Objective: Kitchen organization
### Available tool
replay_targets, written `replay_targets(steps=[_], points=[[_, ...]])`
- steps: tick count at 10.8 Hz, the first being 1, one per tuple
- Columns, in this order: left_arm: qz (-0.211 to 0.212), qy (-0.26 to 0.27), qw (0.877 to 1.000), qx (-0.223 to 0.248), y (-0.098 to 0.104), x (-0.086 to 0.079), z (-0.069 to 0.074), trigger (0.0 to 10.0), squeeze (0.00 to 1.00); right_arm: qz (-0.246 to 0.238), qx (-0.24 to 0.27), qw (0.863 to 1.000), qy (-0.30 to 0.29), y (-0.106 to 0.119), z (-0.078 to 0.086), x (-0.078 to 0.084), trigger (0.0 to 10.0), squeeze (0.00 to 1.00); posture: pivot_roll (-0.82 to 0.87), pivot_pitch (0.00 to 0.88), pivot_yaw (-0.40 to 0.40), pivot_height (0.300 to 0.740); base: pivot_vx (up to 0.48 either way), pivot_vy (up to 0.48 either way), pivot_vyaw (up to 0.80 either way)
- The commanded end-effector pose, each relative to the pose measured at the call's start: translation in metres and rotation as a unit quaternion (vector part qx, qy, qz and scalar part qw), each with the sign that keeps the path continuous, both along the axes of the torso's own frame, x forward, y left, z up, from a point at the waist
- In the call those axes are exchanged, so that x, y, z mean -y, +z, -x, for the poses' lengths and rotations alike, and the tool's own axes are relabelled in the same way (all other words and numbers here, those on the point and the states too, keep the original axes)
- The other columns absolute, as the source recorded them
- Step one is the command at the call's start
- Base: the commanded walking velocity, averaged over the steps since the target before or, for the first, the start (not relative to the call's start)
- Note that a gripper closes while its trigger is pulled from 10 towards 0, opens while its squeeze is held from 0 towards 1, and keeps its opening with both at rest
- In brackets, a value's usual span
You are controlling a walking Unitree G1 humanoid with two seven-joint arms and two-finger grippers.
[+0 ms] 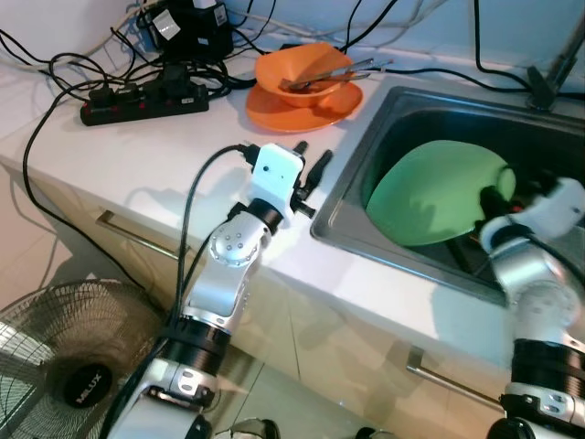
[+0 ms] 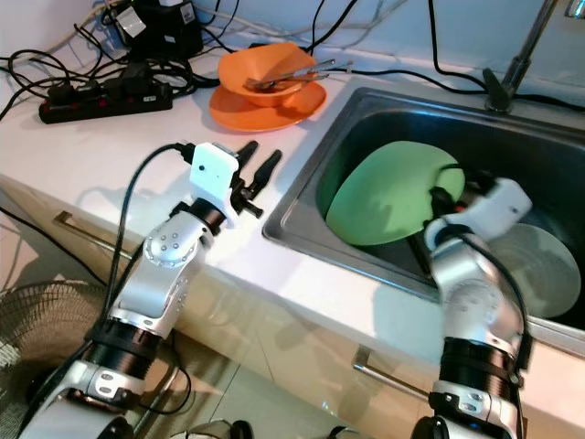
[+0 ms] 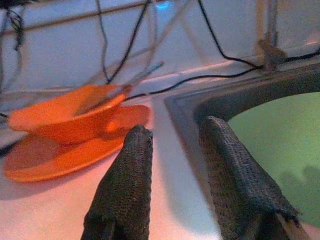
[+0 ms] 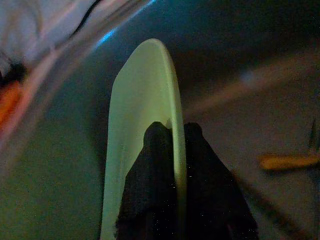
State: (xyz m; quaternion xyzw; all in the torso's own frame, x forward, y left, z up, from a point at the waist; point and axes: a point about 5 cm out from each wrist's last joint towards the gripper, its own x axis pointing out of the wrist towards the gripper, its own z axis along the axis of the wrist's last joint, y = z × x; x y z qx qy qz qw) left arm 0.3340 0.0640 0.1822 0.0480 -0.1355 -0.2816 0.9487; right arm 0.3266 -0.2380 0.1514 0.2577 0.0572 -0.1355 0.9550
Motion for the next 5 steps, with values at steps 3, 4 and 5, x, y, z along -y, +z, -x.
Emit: replay_targets(steps=[3,4,5], points=[[-0.007,-0.015,1.0,-0.021,-0.005,0.002,0.005,10.0,0.0,0.054,0.003,0.998,0.018,0.001,-0.013,-0.015,10.0,0.0,0.07,0.068,0.065,0.74,0.0,0.0,0.0],[-0.008,-0.019,1.0,-0.024,-0.005,0.003,0.006,10.0,0.0,0.062,-0.004,0.998,0.015,0.0,-0.016,-0.014,10.0,0.0,0.06,0.067,0.063,0.74,0.0,0.0,0.0],[-0.009,-0.019,0.999,-0.026,-0.005,0.003,0.007,10.0,0.0,0.068,-0.004,0.998,0.017,0.0,-0.017,-0.015,10.0,0.0,0.07,0.066,0.063,0.74,0.0,0.0,0.0]])
